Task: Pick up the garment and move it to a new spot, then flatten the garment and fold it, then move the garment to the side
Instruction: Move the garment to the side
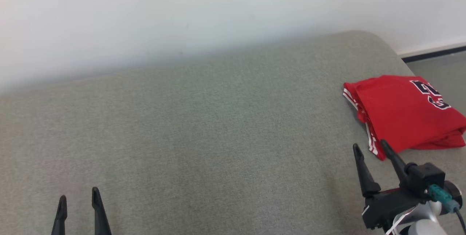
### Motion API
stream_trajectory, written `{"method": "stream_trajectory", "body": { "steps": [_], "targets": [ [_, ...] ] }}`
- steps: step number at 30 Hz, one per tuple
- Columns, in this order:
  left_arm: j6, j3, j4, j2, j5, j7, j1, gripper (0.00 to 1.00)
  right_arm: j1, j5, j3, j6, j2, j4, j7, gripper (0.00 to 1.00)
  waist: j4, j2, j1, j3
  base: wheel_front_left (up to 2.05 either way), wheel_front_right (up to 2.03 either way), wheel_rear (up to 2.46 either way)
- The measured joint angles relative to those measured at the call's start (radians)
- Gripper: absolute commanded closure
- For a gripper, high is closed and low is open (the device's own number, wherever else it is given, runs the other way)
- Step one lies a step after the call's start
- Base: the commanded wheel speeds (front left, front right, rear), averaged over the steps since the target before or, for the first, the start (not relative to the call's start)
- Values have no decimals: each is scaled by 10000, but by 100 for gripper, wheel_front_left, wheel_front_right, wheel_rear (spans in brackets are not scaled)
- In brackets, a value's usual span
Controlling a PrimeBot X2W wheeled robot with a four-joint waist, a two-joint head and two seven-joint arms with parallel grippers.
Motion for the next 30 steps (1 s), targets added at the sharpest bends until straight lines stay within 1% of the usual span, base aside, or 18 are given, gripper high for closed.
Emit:
{"method": "stream_trajectory", "body": {
  "steps": [4,5,12,23,30],
  "targets": [
    [236,46,190,0,-117,0,135,0,327,-19,13,-2,259,-2,-169,0,269,1,1,-268,0,0,0],
    [314,77,385,-4,-119,0,237,0,487,-36,-38,-2,439,-17,-245,0,377,1,2,-385,0,0,0],
    [359,240,1103,-2,54,0,456,0,1089,-176,-286,0,934,-142,-476,0,660,1,3,-705,0,0,0],
    [155,408,1733,-4,247,0,677,0,1716,-393,-481,0,1319,-397,-491,0,857,2,3,-991,0,0,0],
    [-140,380,1908,-6,633,0,738,0,1970,-445,-343,-2,1440,-431,-548,0,913,2,3,-1043,0,0,0]
  ]
}}
